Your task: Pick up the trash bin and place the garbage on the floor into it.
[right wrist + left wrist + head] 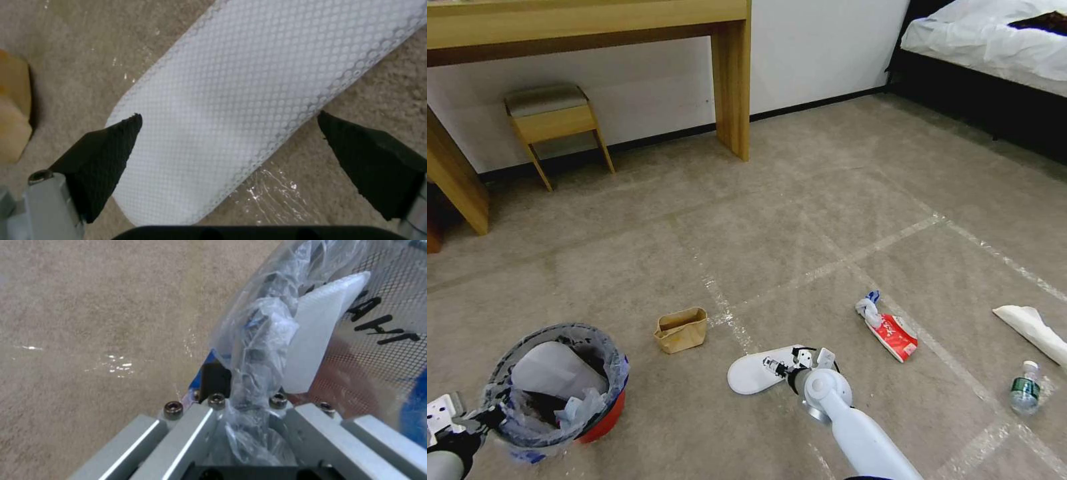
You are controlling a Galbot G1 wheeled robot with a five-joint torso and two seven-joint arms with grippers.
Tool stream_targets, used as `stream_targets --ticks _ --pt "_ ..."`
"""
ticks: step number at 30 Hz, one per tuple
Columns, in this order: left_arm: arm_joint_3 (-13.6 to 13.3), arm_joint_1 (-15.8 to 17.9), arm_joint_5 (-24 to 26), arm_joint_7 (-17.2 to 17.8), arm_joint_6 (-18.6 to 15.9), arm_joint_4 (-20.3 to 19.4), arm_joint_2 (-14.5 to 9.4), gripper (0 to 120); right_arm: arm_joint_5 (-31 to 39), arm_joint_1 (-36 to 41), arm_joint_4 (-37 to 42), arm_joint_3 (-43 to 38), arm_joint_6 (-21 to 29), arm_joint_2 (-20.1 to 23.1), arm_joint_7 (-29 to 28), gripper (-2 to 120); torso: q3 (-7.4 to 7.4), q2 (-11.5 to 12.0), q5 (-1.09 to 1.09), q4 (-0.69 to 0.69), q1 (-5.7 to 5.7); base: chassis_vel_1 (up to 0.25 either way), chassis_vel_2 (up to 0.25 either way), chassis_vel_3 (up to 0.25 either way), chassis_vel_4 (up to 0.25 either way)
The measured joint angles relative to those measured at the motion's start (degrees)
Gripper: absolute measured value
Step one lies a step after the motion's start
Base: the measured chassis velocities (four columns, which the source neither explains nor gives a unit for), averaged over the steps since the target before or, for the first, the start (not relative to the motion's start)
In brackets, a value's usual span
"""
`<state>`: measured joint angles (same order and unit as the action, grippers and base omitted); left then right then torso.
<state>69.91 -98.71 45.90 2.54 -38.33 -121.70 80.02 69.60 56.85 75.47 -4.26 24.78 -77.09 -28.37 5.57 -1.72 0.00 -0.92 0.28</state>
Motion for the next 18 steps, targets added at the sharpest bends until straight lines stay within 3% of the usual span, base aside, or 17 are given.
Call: stream_targets --ticks 18 --pt "0.1 -0.8 0.0 -0.1 0.1 -0.3 0.0 1 -1.9 -1.3 -4.2 -0.8 -1.0 -0.9 1.8 100 -0.02 0.0 0.00 0.01 -0.01 0.000 0.000 0.000 0.000"
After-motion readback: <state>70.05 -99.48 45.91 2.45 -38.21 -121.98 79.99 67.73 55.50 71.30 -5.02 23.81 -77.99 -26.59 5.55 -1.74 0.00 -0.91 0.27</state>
